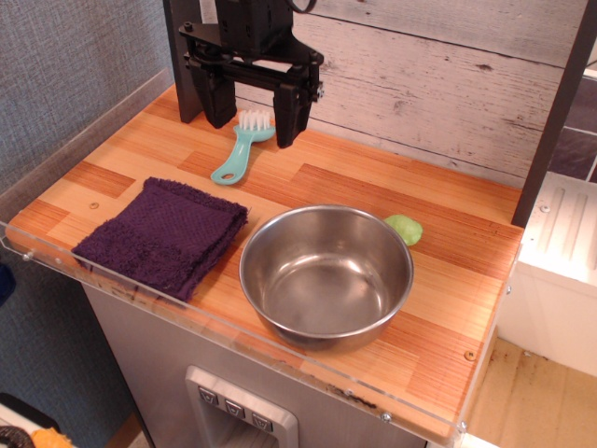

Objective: Place the blue brush behind the purple towel

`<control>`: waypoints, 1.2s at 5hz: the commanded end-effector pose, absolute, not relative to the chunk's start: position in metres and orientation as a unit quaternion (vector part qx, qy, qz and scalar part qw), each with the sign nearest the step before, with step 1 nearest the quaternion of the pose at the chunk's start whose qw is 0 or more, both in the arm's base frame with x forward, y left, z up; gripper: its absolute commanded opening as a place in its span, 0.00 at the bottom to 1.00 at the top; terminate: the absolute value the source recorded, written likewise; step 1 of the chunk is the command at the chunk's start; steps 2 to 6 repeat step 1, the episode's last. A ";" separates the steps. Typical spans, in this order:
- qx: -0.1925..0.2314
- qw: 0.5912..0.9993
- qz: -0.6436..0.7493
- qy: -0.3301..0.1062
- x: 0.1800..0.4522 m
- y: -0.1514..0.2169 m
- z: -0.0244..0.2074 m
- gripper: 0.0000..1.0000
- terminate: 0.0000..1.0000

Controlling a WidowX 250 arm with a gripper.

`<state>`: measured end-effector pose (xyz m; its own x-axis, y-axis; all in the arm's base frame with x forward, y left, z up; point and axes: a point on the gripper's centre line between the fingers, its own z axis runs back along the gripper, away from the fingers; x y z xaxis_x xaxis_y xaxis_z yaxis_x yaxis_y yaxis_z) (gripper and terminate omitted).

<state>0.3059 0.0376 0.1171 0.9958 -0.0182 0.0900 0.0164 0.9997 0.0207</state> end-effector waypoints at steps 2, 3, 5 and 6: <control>0.014 0.997 -0.011 -0.069 0.304 0.043 0.136 1.00 1.00; 0.014 0.997 -0.011 -0.069 0.304 0.043 0.136 1.00 1.00; 0.014 0.997 -0.011 -0.069 0.304 0.043 0.136 1.00 1.00; 0.014 0.997 -0.011 -0.069 0.304 0.043 0.136 1.00 1.00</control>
